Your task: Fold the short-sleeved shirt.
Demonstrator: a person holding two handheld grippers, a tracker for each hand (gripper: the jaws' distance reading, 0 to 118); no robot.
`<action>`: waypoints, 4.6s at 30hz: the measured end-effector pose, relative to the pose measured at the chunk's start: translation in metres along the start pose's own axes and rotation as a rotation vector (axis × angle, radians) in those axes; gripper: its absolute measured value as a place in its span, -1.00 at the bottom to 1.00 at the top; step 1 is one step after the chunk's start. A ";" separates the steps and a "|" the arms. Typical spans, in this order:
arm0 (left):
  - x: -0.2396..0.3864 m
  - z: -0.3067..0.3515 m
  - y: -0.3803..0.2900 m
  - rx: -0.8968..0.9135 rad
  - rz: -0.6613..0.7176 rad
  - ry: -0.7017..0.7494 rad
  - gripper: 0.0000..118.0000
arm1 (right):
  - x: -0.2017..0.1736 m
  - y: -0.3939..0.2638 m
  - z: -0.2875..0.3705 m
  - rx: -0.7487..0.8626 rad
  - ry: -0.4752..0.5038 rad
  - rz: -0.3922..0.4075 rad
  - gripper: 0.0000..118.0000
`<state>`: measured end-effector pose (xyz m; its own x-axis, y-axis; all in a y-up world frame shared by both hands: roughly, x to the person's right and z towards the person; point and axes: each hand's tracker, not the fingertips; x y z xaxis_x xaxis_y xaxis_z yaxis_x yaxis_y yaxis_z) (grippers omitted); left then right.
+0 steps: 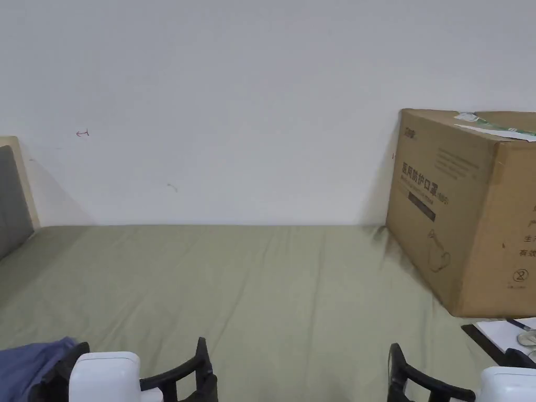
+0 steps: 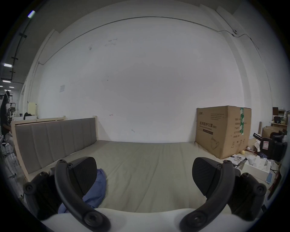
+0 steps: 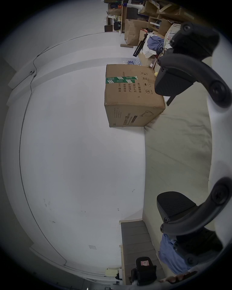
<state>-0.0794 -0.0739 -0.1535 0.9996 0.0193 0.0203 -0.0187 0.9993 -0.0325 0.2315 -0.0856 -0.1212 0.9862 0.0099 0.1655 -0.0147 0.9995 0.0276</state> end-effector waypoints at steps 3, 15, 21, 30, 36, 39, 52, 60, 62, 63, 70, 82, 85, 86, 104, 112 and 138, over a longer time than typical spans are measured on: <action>0.000 0.000 0.000 0.002 -0.009 -0.008 1.00 | -0.002 0.001 0.000 -0.003 0.017 0.013 1.00; -0.001 0.003 -0.001 0.017 -0.039 -0.005 1.00 | -0.007 0.000 0.001 -0.008 0.043 0.025 1.00; -0.002 0.003 -0.002 0.014 -0.045 -0.005 1.00 | -0.010 0.002 0.002 0.000 0.060 0.033 1.00; 0.049 0.000 -0.015 0.184 -0.908 0.351 1.00 | 0.033 -0.024 -0.012 -0.292 -0.025 -1.022 1.00; 0.046 -0.002 -0.065 0.241 -1.536 0.186 1.00 | 0.057 -0.087 -0.021 -0.626 -0.140 -1.640 1.00; 0.047 -0.005 -0.036 0.027 -1.080 0.087 1.00 | 0.060 -0.052 -0.030 -0.512 -0.057 -1.301 1.00; 0.003 0.020 -0.001 0.206 -0.039 0.144 1.00 | -0.016 -0.001 0.025 0.180 -0.003 0.055 1.00; 0.008 0.019 0.002 0.140 -0.042 0.058 1.00 | -0.012 -0.005 0.022 0.149 0.000 0.044 1.00; 0.006 0.017 0.003 0.129 -0.019 0.049 1.00 | -0.010 -0.004 0.022 0.143 -0.009 0.040 1.00; 0.005 0.016 0.003 0.126 -0.012 0.052 1.00 | -0.010 -0.003 0.022 0.139 -0.013 0.039 1.00; 0.003 0.008 0.006 0.085 -0.011 0.023 1.00 | -0.004 0.000 0.020 0.125 -0.024 0.058 1.00; 0.008 0.016 0.011 0.136 -0.038 -0.024 1.00 | -0.009 0.002 0.020 0.140 -0.003 0.076 1.00; 0.010 0.017 0.014 0.144 -0.056 -0.015 1.00 | -0.009 0.005 0.021 0.132 -0.001 0.053 1.00; 0.010 0.017 0.015 0.143 -0.061 -0.010 1.00 | -0.009 0.006 0.020 0.129 -0.001 0.052 1.00; 0.000 0.006 0.007 -0.008 0.010 0.033 -1.00 | -0.010 0.006 0.011 0.043 -0.033 0.056 -1.00; -0.072 0.044 0.020 -0.004 0.026 0.200 -1.00 | -0.040 0.004 -0.005 -0.035 0.055 -0.003 -1.00; -0.330 -0.129 -0.019 -0.705 0.422 0.187 -0.28 | -0.154 0.003 -0.042 -0.334 0.517 0.011 -1.00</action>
<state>-0.4067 -0.1030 -0.2881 0.9000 0.3188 -0.2972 -0.4358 0.6545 -0.6178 0.0866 -0.0826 -0.1880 0.9399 -0.0502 -0.3377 -0.0551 0.9538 -0.2952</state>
